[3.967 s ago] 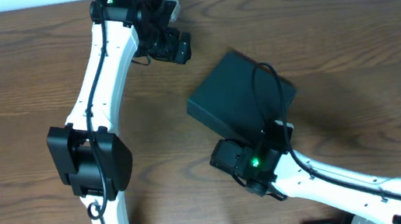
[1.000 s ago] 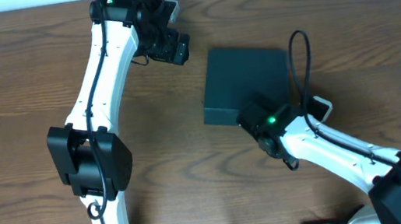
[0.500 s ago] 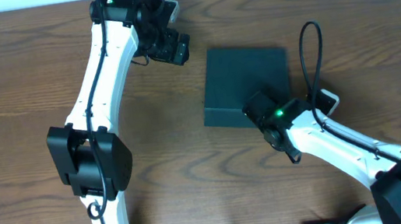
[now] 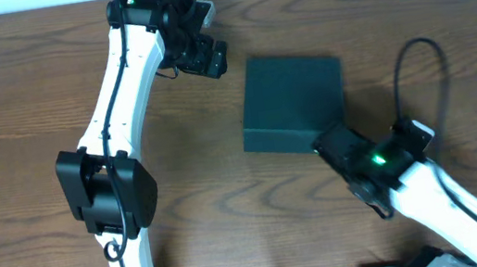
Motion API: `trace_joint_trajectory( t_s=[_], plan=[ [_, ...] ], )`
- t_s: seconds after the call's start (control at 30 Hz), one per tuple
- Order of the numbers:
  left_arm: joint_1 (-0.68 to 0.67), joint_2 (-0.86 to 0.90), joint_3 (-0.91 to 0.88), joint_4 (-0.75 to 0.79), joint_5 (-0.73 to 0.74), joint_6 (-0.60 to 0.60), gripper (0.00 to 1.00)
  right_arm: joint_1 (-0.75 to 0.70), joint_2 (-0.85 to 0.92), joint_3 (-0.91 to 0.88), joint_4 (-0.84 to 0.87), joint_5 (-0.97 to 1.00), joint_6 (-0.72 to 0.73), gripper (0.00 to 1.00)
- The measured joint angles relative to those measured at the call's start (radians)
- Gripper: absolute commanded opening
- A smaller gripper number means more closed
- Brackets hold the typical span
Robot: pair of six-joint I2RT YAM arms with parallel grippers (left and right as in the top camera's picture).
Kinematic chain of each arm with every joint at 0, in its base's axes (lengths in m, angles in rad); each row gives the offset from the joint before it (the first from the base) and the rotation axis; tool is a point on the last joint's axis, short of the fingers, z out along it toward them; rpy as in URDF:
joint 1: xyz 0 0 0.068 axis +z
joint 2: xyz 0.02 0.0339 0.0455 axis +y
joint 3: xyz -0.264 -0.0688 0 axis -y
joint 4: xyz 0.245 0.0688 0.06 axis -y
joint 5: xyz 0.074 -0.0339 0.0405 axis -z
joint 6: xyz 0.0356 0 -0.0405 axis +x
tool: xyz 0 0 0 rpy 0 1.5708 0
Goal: Pack container
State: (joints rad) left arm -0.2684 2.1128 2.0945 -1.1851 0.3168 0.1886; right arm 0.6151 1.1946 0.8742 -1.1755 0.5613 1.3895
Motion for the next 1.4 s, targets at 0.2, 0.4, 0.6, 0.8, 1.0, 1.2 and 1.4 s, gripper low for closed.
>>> trace_joint_trajectory(
  t_s=[0.2, 0.4, 0.6, 0.8, 1.0, 1.2, 1.4],
  plan=[
    [0.000, 0.000, 0.000, 0.013, 0.002, 0.000, 0.96, 0.000, -0.041, -0.013, 0.140, -0.122, -0.101, 0.99],
    [0.000, 0.000, 0.000, 0.014, 0.003, 0.003, 0.96, 0.000, 0.047, -0.147, 0.333, -0.175, -0.173, 0.99],
    [0.000, 0.000, 0.000, 0.016, 0.002, 0.011, 0.96, 0.000, 0.072, -0.218, 0.489, -0.183, -0.239, 0.99],
    [0.000, 0.000, 0.000, 0.016, 0.003, 0.018, 0.95, -0.016, 0.122, -0.229, 0.509, -0.153, -0.257, 0.99],
    [0.000, 0.000, 0.000, 0.016, 0.003, 0.019, 0.96, -0.065, 0.157, -0.229, 0.520, -0.106, -0.261, 0.99],
    [0.000, 0.000, 0.000, 0.016, 0.003, 0.019, 0.96, -0.127, 0.160, -0.230, 0.523, -0.080, -0.265, 0.99],
    [0.000, 0.000, 0.000, 0.016, 0.003, 0.019, 0.95, -0.169, 0.160, -0.230, 0.543, -0.076, -0.272, 0.99]
  ],
)
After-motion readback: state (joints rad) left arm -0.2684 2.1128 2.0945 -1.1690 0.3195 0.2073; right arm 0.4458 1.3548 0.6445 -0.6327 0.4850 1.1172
